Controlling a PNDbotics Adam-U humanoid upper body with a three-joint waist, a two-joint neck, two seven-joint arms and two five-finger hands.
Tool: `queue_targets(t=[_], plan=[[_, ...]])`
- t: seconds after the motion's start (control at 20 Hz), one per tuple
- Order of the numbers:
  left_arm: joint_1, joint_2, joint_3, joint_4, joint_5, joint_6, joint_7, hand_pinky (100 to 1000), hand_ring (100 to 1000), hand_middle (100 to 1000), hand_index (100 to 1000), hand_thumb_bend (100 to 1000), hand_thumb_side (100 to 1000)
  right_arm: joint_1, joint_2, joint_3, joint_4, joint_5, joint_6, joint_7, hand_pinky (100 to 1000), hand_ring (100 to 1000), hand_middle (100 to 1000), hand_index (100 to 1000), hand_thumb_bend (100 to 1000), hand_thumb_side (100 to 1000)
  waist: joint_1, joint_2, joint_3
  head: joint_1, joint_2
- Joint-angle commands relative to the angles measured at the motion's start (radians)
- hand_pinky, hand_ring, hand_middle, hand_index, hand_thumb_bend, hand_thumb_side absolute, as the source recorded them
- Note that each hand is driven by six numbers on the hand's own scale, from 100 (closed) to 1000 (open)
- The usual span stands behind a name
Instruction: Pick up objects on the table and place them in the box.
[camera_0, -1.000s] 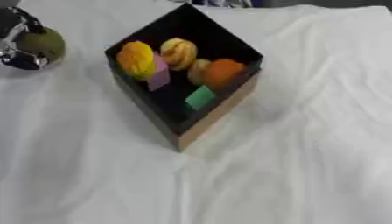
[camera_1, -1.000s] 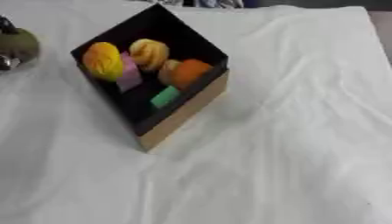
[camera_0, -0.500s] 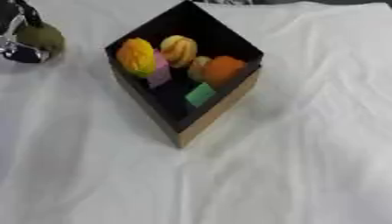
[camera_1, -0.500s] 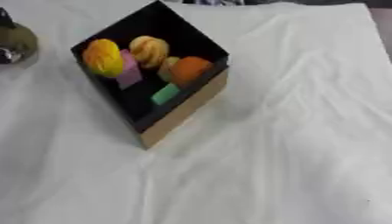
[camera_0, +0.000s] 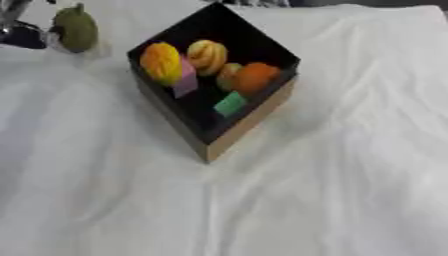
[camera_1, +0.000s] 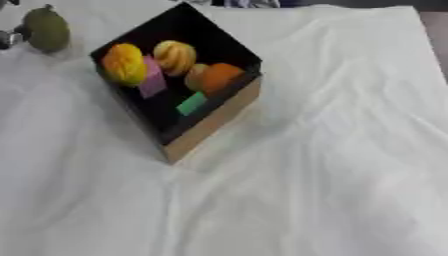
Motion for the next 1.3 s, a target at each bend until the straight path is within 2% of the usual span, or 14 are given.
queue_targets(t=[0.05,0.25,0.4,0.45,0.5,0.6,0.7,1.0,1.1,1.3], plan=[[-0.007,0.054,-0.016,-0.108,0.036,-0.009,-0.041,611,556,553,588,594,100,-0.009,-0.035,-0.014,-0.014,-0.012,0.000,0.002,885,868,688,755,100,494,0.017,-0.044,0.002,-0.003,0.009],[0.001,0.065,-0.036,-0.206,0.051,-0.015,-0.074,608,563,553,592,616,100,-0.009,-0.037,-0.013,-0.014,-0.017,-0.003,0.004,884,868,687,754,100,489,0.018,-0.051,0.005,-0.003,0.014],[0.006,0.068,-0.034,-0.232,0.055,0.013,-0.084,639,594,583,633,601,100,-0.009,-0.037,-0.012,-0.014,-0.019,-0.005,0.006,884,868,687,753,100,490,0.019,-0.053,0.006,-0.002,0.015],[0.007,0.069,-0.032,-0.227,0.055,0.026,-0.090,663,622,607,719,625,100,-0.009,-0.037,-0.012,-0.014,-0.018,-0.005,0.006,884,868,687,753,100,488,0.019,-0.053,0.006,-0.002,0.016],[0.008,0.068,-0.030,-0.215,0.048,0.037,-0.105,676,638,620,748,631,100,-0.009,-0.037,-0.012,-0.014,-0.018,-0.005,0.006,884,868,687,753,100,488,0.019,-0.053,0.005,-0.002,0.016],[0.006,0.063,-0.022,-0.177,0.035,0.053,-0.154,743,727,678,810,624,100,-0.008,-0.037,-0.012,-0.014,-0.017,-0.006,0.006,884,868,687,754,100,488,0.019,-0.052,0.005,-0.002,0.016],[0.000,0.054,-0.012,-0.134,0.022,0.059,-0.206,789,794,732,856,659,100,-0.008,-0.036,-0.012,-0.014,-0.015,-0.006,0.006,884,868,687,754,100,492,0.017,-0.049,0.004,-0.002,0.013],[-0.031,0.019,0.019,0.000,0.019,0.030,-0.295,825,843,775,872,678,100,-0.005,-0.031,-0.010,-0.014,-0.007,-0.003,0.008,884,868,685,753,100,508,0.010,-0.031,0.002,0.006,-0.003],[-0.038,0.014,0.023,0.025,0.012,0.019,-0.303,828,858,779,863,703,100,-0.004,-0.029,-0.009,-0.014,-0.004,-0.001,0.009,885,868,685,753,100,515,0.008,-0.024,0.002,0.008,-0.007],[-0.049,0.000,0.030,0.065,0.005,0.010,-0.306,839,881,772,820,683,100,-0.005,-0.025,-0.008,-0.014,0.002,0.004,0.011,885,869,683,753,100,523,0.005,-0.010,0.003,0.014,-0.016]])
